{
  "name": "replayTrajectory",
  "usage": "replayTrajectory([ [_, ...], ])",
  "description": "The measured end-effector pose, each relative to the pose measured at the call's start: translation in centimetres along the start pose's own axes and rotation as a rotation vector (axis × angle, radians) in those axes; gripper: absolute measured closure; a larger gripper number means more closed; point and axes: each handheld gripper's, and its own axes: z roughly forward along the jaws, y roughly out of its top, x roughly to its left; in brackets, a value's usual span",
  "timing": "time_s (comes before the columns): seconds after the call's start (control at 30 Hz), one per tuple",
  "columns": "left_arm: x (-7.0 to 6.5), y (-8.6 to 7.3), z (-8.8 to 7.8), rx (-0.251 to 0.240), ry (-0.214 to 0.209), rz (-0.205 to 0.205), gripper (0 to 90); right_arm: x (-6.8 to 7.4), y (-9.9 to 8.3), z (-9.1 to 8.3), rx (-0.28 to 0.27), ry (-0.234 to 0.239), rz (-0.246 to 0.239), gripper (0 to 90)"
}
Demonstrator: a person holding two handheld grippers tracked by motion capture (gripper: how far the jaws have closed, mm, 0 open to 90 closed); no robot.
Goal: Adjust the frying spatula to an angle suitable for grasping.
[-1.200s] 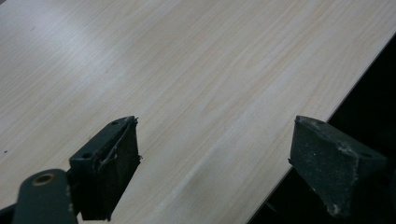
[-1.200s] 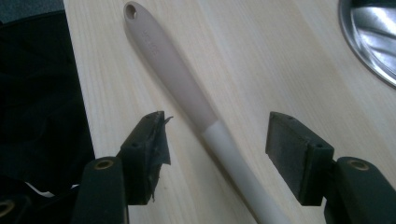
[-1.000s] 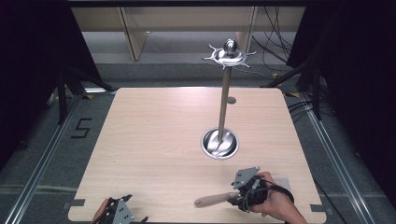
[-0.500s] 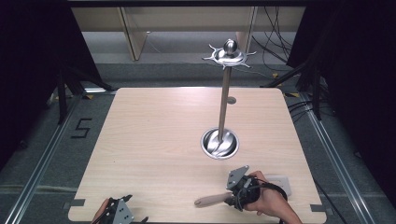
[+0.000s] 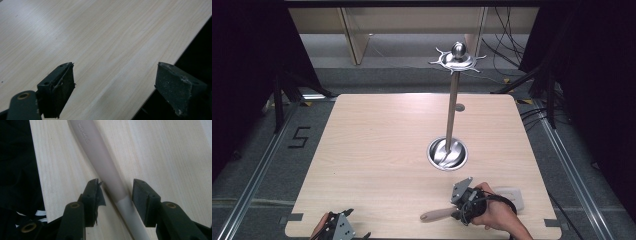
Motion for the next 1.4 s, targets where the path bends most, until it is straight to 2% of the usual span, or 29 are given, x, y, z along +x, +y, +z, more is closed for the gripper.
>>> replayTrajectory([
  [0.03,0.0,0.0,0.1,-0.007,0.001,-0.008,15.0,0.2,0.0,0.1,0.014,-0.019,0.021,58.8],
  [0.1,0.1,0.0,-0.1,0.01,-0.013,0.006,15.0,-0.1,0.1,0.2,0.009,-0.002,-0.023,60.0],
  [0.17,0.0,0.0,-0.1,0.007,-0.014,0.003,15.0,0.2,0.2,0.2,0.036,-0.023,0.015,61.3],
  [0.2,0.0,0.0,-0.1,0.007,-0.014,0.003,15.0,0.2,0.3,0.2,0.041,-0.028,0.001,62.1],
  [0.23,0.0,0.0,-0.1,0.007,-0.015,0.0,15.0,0.1,0.5,0.3,0.044,-0.03,-0.052,62.6],
  [0.27,0.0,0.0,0.0,0.005,-0.017,-0.004,15.0,0.2,0.6,0.3,0.055,-0.04,-0.057,62.9],
  [0.3,0.0,0.0,-0.1,0.008,-0.013,0.001,15.0,0.4,0.8,0.2,0.075,-0.048,-0.03,63.3],
  [0.33,0.0,0.0,-0.1,0.008,-0.015,-0.003,15.0,0.3,0.9,0.3,0.075,-0.049,-0.06,63.5],
  [0.47,0.1,0.0,-0.1,0.008,-0.014,-0.002,15.0,0.3,1.2,0.4,0.097,-0.05,-0.078,64.3],
  [0.5,0.0,0.0,-0.1,0.007,-0.016,-0.005,15.0,0.1,1.3,0.4,0.103,-0.045,-0.102,64.4],
  [0.53,0.0,0.0,-0.1,0.008,-0.014,0.0,15.0,0.3,1.3,0.3,0.118,-0.056,-0.072,64.5],
  [0.6,0.0,0.0,-0.1,0.007,-0.011,0.003,15.0,0.1,1.4,0.4,0.11,-0.033,-0.084,64.6],
  [0.63,0.0,0.0,0.0,-0.001,-0.001,-0.003,15.0,0.2,1.4,0.2,0.148,-0.021,-0.034,64.9],
  [0.77,-0.1,0.0,0.1,-0.006,0.001,-0.009,15.0,0.1,1.4,0.3,0.139,-0.019,-0.066,66.1],
  [0.8,-0.1,0.0,0.1,-0.004,0.0,-0.007,15.0,-0.1,1.5,0.4,0.133,-0.013,-0.097,66.5],
  [0.87,0.0,0.0,0.0,0.003,-0.006,-0.004,15.0,0.0,1.5,0.3,0.148,-0.023,-0.089,68.4],
  [0.9,0.0,0.0,-0.1,0.006,-0.016,-0.005,15.0,0.2,1.4,0.1,0.172,-0.039,-0.043,69.9],
  [0.93,0.0,0.0,-0.1,0.009,-0.012,0.003,15.0,-0.1,1.3,0.1,0.162,-0.05,-0.081,71.2],
  [0.97,0.0,0.0,-0.1,0.008,-0.014,0.0,15.0,-0.1,1.1,0.1,0.15,-0.056,-0.074,72.6],
  [1.0,0.0,0.0,-0.1,0.008,-0.014,0.001,15.0,-0.3,1.0,-0.1,0.172,-0.067,-0.074,73.5],
  [1.07,0.0,0.0,0.0,0.006,-0.017,-0.006,15.0,-0.6,1.0,-0.1,0.166,-0.046,-0.074,74.5],
  [1.13,0.0,0.0,0.0,0.006,-0.016,-0.006,15.0,-0.6,0.9,-0.2,0.17,-0.034,-0.012,74.6],
  [1.17,0.0,0.0,0.0,0.006,-0.016,-0.006,15.0,-1.0,1.0,-0.1,0.158,-0.021,-0.068,74.6],
  [1.2,0.0,0.0,0.0,0.007,-0.017,-0.007,15.0,-1.1,1.0,0.0,0.148,-0.013,-0.082,74.6],
  [1.23,0.0,0.0,0.0,0.007,-0.017,-0.006,15.0,-0.9,1.0,-0.1,0.166,-0.022,-0.05,74.6],
  [1.3,0.0,0.0,0.0,0.007,-0.017,-0.007,15.0,-1.1,1.1,0.0,0.156,-0.017,-0.109,74.7],
  [1.33,0.0,0.0,0.0,0.006,-0.017,-0.007,15.0,-1.0,1.2,-0.2,0.188,-0.035,-0.089,74.7],
  [1.37,0.0,0.0,-0.1,0.008,-0.012,0.001,15.0,-0.7,1.2,-0.2,0.189,-0.036,-0.056,74.8],
  [1.4,0.0,0.0,-0.1,0.008,-0.014,-0.001,15.0,-0.6,1.3,-0.2,0.191,-0.051,-0.056,74.8],
])
